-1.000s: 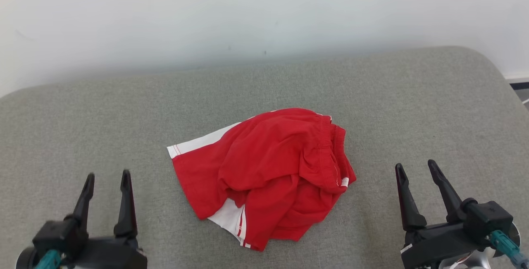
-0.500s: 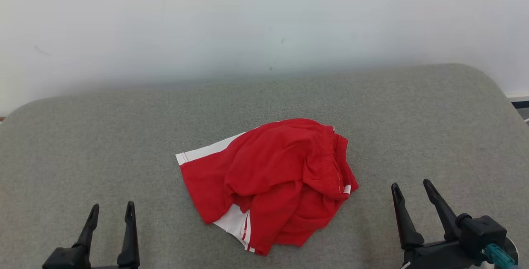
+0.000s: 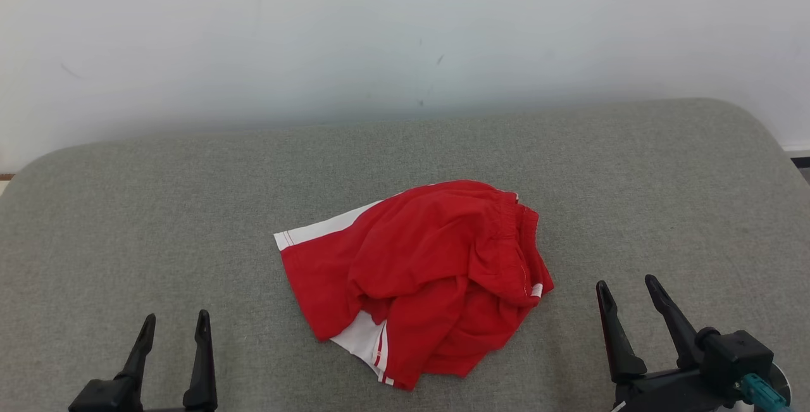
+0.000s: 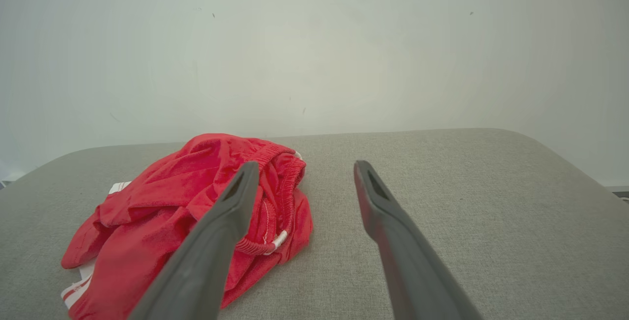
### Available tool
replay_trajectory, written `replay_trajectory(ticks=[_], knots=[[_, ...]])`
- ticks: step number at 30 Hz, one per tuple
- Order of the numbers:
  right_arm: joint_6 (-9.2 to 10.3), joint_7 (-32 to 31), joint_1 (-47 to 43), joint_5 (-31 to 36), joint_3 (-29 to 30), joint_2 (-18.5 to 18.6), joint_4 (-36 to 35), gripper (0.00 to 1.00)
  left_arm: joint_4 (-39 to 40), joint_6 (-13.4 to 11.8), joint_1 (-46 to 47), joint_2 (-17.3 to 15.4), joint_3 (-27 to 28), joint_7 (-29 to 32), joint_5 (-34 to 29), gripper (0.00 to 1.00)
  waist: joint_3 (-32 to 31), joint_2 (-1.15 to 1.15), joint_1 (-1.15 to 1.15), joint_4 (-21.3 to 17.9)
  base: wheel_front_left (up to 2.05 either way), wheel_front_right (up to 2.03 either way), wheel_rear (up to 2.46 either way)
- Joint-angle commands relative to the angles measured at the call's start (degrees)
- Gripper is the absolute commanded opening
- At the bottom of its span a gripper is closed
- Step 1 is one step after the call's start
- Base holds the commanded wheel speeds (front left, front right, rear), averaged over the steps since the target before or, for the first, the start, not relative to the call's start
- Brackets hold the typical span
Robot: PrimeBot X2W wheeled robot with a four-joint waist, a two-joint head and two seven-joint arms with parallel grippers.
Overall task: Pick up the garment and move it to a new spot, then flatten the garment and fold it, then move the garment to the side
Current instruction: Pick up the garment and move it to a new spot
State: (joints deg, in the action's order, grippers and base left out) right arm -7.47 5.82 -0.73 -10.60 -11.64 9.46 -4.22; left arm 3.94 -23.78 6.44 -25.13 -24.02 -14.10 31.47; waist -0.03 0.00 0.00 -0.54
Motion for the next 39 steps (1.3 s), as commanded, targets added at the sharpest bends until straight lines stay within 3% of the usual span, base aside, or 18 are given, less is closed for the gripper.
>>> replay_trajectory(ticks=[1,5,12,21,28,31,32,33,39], knots=[[-0.04,0.08,-0.26,0.0,-0.07,0.12,-0.18,1.0,0.12,0.01,-0.03,-0.11,0.0,0.08,0.03,1.0,0.02,0.0,0.0,-0.06,0.0,0.0,0.0],[-0.04,0.1,-0.12,-0.07,0.09,0.22,-0.32,1.0,0.35,0.56,1.28,0.37,0.14,-0.03,0.39,1.0,0.37,0.0,0.0,-0.04,0.0,0.0,0.0],[-0.04,0.39,1.7,-0.06,-0.75,0.81,-0.88,1.0,-3.51,4.91,10.93,2.2,-2.35,3.95,1.56,1.0,3.63,0.0,0.0,-0.91,0.0,0.0,0.0],[-0.04,2.53,4.45,-1.19,-2.07,0.4,0.98,1.0,-23.63,13.13,23.75,6.62,-6.67,13.88,6.02,1.0,8.98,0.0,0.0,-5.05,0.0,0.0,0.0],[-0.04,4.37,6.12,-1.87,-2.46,0.38,3.11,1.0,-41.31,16.77,30.01,10.45,-6.97,15.8,8.52,1.0,11.39,0.0,0.0,-7.55,0.0,0.0,0.0],[-0.04,4.84,6.31,-1.95,-2.18,0.46,3.78,1.0,-45.27,18.3,31.1,11.93,-7.34,15.36,9.09,1.0,11.6,0.0,0.0,-7.72,0.0,0.0,0.0],[-0.04,4.89,6.41,-1.93,-2.12,0.45,3.86,1.0,-46.27,18.84,31.61,12.32,-7.56,14.85,8.94,0.36,11.65,0.0,0.0,-7.69,0.0,0.0,0.0],[-0.04,4.94,6.49,-1.86,-1.98,0.4,4.0,1.0,-47.11,19.18,32.01,12.74,-7.72,14.59,8.98,0.0,11.68,0.0,0.0,-7.62,0.0,0.0,0.0],[-0.04,5.2,6.5,-1.73,-1.36,0.1,4.53,1.0,-47.21,19.33,36.46,12.18,-8.26,9.14,6.15,0.0,10.99,0.0,0.0,-6.54,0.0,0.0,0.0]])
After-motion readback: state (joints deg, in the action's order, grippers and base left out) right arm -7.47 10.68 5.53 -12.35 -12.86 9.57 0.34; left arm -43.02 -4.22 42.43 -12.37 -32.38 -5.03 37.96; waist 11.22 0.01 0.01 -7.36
